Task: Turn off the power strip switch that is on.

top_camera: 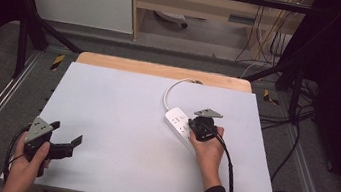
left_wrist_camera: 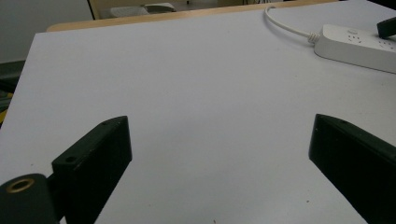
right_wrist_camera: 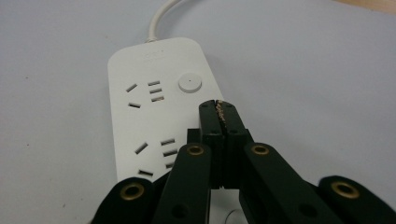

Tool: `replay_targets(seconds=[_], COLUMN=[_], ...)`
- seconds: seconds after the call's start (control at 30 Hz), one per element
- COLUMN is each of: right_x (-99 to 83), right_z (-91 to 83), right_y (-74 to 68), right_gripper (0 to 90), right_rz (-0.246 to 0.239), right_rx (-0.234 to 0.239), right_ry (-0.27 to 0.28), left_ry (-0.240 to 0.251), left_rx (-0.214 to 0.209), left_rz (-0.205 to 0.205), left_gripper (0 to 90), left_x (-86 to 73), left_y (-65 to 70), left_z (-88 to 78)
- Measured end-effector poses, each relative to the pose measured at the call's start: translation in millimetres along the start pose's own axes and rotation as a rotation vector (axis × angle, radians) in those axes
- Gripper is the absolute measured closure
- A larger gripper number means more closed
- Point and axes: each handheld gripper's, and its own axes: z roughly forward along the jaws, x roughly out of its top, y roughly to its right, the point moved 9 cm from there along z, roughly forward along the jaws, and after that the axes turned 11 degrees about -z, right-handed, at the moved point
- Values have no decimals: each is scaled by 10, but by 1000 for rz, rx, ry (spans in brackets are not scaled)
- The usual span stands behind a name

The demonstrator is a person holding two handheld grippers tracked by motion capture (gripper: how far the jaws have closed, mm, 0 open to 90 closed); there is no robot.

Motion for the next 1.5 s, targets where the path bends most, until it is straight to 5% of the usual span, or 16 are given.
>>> replay_targets(seconds=[1.2, 1.5], right_x=[9, 13], right_z=[0, -69], right_y=[-4, 4], right_gripper=[900, 900], right_rz=[1, 103], right_rx=[3, 70], right_ry=[-25, 38], left_ry=[4, 6], left_rx=[4, 4], left_rz=[-2, -7], left_gripper=[58, 58], left_x=[8, 11], left_y=[-27, -36], left_z=[-4, -1])
